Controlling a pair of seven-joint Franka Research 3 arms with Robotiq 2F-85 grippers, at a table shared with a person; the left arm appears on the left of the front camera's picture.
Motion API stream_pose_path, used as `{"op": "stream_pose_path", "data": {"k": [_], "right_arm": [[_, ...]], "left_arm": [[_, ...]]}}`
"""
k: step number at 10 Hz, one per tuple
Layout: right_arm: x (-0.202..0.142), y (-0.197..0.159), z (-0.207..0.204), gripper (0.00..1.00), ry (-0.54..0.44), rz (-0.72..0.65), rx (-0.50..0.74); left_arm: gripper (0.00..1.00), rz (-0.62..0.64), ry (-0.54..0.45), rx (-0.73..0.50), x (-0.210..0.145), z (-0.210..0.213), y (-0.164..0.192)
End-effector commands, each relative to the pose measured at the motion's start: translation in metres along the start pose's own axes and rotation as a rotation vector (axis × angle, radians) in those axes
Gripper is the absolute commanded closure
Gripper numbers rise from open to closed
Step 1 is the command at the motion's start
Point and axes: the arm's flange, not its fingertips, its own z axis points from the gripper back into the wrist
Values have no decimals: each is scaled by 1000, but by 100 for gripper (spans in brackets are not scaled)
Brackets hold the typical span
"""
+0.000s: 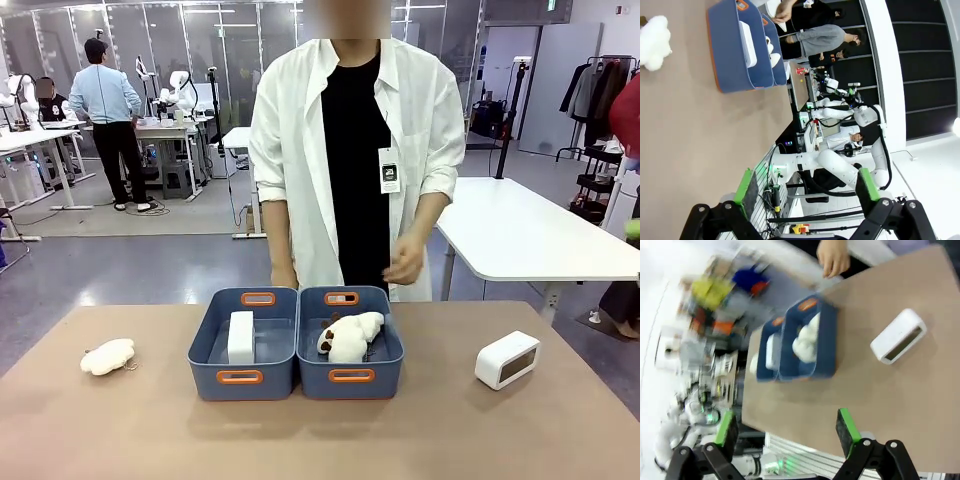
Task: Sort the digital clocks into the basket.
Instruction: Pick up the Digital clock from the table and place it into the empty Plastic storage basket.
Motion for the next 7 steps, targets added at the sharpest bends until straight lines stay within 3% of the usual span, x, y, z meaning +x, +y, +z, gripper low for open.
{"op": "stream_pose_path", "data": {"k": [1,5,7], "right_arm": [[24,20,-47,0,-4,-194,-182],[48,11,-125,0,18,-430,-475],[57,-22,-155,0,15,-483,-599]], "left_arm": [[0,-6,10,7,-2,1,-4],[0,-6,10,7,-2,1,-4],[0,-6,10,7,-2,1,-4]]}}
